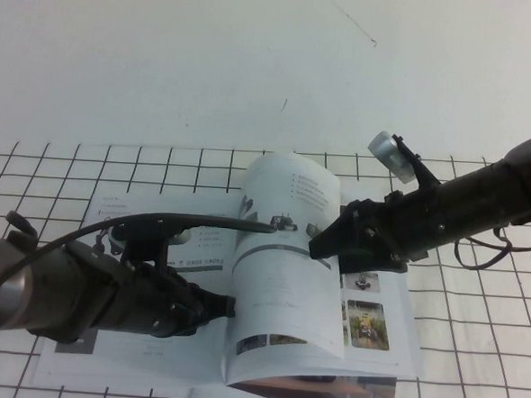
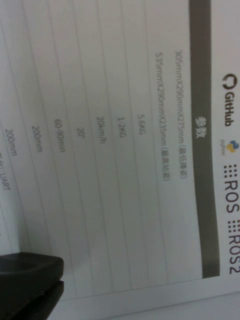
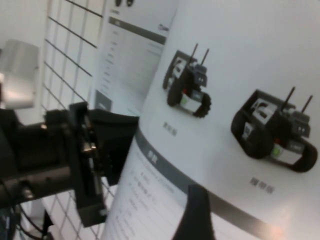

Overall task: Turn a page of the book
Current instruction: Open the closed book

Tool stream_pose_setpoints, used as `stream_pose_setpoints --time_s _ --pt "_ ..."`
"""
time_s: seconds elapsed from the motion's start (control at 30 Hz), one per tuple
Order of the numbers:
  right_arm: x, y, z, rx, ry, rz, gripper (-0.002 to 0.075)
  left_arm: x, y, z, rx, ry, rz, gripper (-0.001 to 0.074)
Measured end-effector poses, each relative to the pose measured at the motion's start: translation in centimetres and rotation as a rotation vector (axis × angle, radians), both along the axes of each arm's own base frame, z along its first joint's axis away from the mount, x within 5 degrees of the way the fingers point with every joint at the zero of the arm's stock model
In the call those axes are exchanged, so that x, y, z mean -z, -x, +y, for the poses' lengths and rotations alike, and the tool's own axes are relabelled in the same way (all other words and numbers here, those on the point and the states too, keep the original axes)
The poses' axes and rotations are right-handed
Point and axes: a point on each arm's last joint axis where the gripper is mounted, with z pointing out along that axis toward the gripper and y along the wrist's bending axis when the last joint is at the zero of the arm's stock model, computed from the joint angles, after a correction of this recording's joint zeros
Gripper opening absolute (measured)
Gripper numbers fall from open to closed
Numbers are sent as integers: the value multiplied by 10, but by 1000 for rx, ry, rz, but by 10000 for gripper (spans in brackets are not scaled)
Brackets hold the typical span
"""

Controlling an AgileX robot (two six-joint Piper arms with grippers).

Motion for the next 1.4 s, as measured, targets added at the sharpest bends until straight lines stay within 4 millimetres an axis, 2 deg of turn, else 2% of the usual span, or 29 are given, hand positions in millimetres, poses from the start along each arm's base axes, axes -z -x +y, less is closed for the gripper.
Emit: stream_pose_setpoints --time_s 0.57,0.8,0.97,1.13,1.27,1.4 --pt "-26 -2 13 6 -321 -27 525 0 0 0 -2 -2 -1 -3" --pt "-47 1 14 -2 -387 -82 525 0 0 0 -3 -3 -2 -3" --pt "-52 2 14 -7 -400 -91 525 -5 -1 1 -7 -1 -21 -3" --pt "-53 3 14 -11 -404 -89 525 -32 0 4 -23 9 -121 -3" --pt "-53 3 14 -12 -406 -89 525 -66 7 6 -12 57 -217 -3" --pt "-53 3 15 -10 -411 -88 525 -102 21 6 52 123 -302 -3"
